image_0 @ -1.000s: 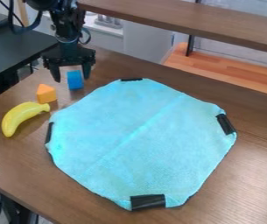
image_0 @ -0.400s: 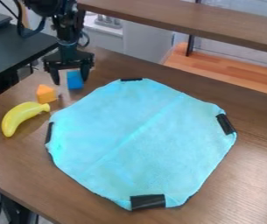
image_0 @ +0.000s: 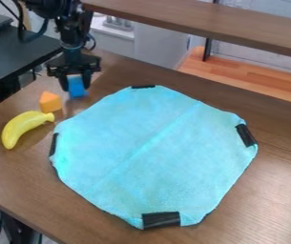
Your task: Put the blue figure on the bottom right of the cloth
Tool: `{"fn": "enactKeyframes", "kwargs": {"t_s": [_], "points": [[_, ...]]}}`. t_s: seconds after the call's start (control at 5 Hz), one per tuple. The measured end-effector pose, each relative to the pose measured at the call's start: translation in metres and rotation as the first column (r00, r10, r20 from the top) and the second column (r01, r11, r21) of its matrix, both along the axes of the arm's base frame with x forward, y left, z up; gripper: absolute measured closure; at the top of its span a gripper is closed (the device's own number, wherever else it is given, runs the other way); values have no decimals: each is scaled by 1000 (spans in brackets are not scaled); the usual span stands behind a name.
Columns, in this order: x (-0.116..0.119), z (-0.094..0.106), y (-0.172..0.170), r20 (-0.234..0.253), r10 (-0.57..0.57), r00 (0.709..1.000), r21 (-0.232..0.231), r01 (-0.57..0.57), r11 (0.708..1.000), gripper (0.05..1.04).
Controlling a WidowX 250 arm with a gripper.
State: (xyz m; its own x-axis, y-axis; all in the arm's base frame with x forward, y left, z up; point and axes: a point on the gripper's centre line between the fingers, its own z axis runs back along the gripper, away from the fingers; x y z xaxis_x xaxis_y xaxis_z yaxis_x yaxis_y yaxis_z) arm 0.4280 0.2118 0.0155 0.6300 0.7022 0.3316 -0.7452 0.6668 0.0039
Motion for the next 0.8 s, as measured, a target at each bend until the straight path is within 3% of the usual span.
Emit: {"fn": "enactKeyframes", "kwargs": {"t_s": [0.2,0.4,0.8], "points": [[-6,-2,-9,6,-20,1000,-17,20,1000,503],[-15,7,-31,23,-69,997,-29,70,997,503],[-38,56,-85,134,-181,974,-24,186,982,503]]}}
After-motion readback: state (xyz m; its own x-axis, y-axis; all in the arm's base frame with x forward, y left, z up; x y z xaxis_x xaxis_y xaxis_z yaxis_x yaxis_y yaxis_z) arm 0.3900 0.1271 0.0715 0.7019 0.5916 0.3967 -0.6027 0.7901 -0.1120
